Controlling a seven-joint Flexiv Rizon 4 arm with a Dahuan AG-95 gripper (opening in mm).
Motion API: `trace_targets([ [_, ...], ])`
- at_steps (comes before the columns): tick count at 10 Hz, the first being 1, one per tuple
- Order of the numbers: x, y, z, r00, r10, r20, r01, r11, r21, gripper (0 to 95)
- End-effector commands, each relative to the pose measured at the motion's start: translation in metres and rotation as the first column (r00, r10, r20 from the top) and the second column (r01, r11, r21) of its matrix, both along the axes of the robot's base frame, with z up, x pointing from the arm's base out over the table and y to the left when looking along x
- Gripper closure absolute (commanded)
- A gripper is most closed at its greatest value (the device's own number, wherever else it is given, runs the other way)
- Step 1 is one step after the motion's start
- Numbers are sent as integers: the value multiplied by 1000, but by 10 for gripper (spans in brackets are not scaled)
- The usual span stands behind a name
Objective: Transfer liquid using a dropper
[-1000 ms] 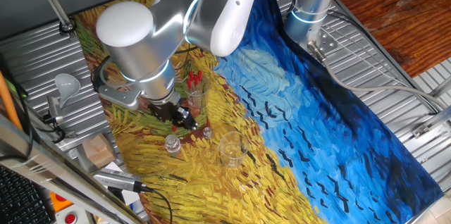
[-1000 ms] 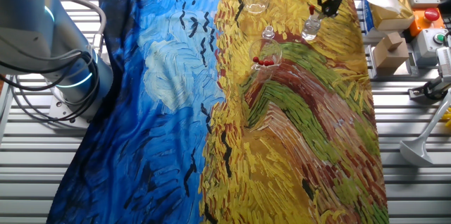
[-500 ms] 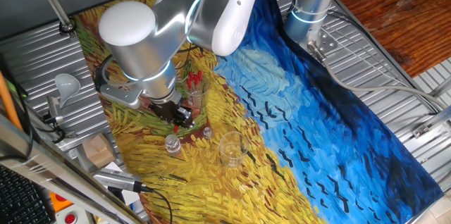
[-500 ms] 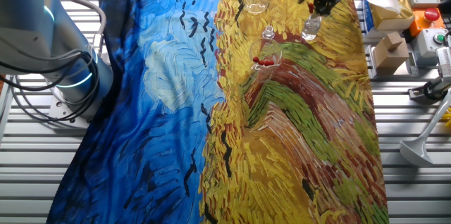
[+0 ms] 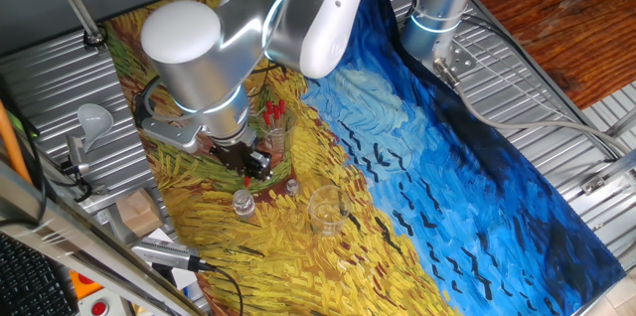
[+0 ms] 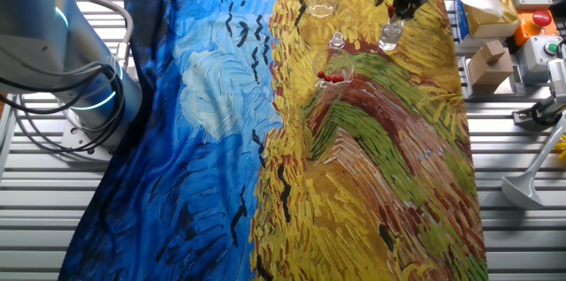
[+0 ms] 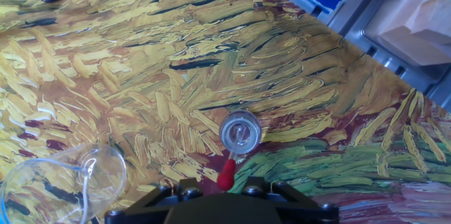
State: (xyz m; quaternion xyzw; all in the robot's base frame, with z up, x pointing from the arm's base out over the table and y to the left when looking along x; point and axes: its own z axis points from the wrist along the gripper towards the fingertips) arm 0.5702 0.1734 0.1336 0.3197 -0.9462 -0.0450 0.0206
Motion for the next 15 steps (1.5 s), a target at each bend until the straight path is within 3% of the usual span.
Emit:
trace_targets([
  [1, 0, 0, 0, 1000, 0, 5, 0, 1000, -3, 570],
  [7, 2, 1, -2, 1000, -3, 10, 3, 1000, -4, 570],
  [8, 2, 2, -2, 1000, -4, 9, 4, 1000, -4, 760],
  [15, 2, 2, -1, 1000, -4, 11, 4, 1000, -6, 760],
])
